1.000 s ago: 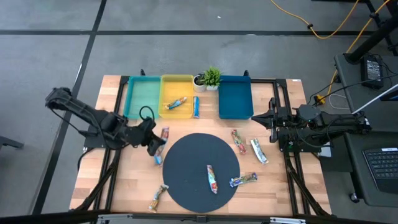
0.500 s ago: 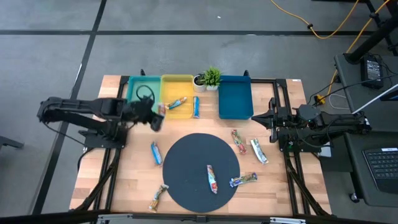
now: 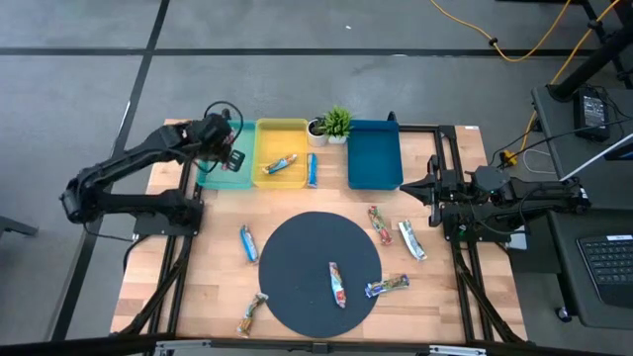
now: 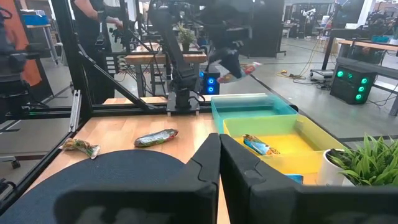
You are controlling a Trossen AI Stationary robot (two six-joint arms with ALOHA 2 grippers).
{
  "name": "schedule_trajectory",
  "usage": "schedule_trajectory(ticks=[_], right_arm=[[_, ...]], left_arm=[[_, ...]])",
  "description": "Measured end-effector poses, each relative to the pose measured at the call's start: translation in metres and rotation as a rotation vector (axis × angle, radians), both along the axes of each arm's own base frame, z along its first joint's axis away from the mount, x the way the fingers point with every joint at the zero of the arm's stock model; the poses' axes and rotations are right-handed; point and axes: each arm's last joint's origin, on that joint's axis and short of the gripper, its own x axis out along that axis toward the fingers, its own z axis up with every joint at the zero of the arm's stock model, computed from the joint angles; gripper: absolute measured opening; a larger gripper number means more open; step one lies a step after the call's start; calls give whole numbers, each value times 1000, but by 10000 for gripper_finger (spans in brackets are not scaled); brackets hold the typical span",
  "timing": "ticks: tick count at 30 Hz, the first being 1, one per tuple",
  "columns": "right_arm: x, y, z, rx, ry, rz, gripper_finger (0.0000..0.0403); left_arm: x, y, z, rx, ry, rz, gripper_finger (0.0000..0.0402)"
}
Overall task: Pick and place Granola Bars by type
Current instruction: Put the red granola bar into the green bin
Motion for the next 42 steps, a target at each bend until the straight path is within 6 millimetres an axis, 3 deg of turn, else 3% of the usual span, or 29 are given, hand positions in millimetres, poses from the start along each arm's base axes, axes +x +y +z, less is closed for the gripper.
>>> schedule_trajectory(ticks=[9,16,30,42], right_arm=[[0,0,0,0,0,0,13],[0,0,0,0,0,0,13],[0,0,0,0,0,0,13],[0,0,0,0,0,0,13]], left_arm=[[4,55,-22,-81,6,-73,19],[2,80,-44,-164,72,-88,19],[7,118,-93,-311,119,-112,19],[13,130,-120,-375,152,-141,20]])
